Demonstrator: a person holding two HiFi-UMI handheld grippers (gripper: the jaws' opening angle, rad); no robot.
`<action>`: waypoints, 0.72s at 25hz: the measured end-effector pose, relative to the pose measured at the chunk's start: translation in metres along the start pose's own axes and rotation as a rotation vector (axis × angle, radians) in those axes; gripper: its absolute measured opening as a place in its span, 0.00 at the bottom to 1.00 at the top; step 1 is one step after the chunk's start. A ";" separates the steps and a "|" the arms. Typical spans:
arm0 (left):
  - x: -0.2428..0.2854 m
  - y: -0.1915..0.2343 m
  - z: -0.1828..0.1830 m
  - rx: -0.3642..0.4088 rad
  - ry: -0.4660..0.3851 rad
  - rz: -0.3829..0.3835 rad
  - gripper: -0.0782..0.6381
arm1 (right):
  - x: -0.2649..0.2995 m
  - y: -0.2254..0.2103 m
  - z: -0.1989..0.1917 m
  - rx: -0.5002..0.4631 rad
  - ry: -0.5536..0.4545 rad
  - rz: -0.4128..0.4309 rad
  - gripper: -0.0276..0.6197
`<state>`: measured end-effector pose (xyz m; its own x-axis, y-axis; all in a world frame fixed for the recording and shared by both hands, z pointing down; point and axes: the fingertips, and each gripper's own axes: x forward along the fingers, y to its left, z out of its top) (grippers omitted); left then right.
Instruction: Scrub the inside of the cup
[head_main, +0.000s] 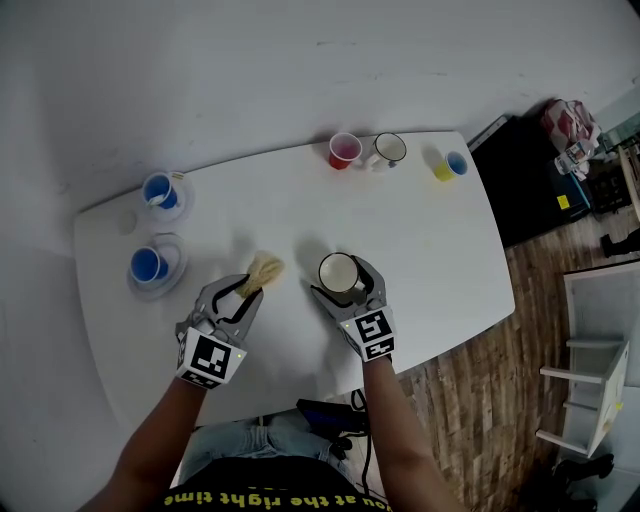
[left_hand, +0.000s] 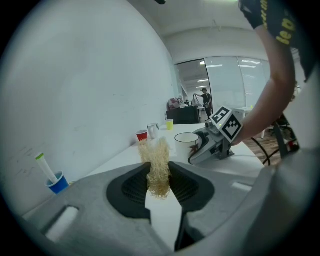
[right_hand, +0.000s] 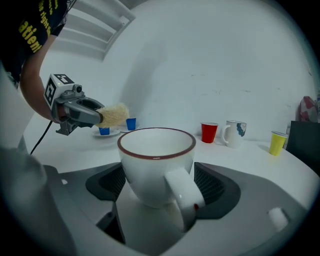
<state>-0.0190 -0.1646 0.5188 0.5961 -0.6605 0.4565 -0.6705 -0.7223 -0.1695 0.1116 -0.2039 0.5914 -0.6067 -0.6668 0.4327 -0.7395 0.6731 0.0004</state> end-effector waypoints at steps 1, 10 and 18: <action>0.000 0.001 0.000 -0.002 0.001 0.002 0.26 | 0.002 0.001 0.001 0.000 0.004 0.007 0.70; 0.000 0.003 -0.001 -0.007 0.002 0.010 0.26 | 0.011 0.001 0.004 0.003 0.011 0.011 0.65; -0.003 0.004 0.008 -0.010 -0.020 0.008 0.26 | 0.009 0.006 0.006 -0.075 0.012 -0.029 0.65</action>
<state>-0.0197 -0.1671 0.5100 0.5991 -0.6704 0.4378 -0.6796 -0.7149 -0.1647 0.0998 -0.2081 0.5899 -0.5813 -0.6828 0.4425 -0.7326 0.6759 0.0804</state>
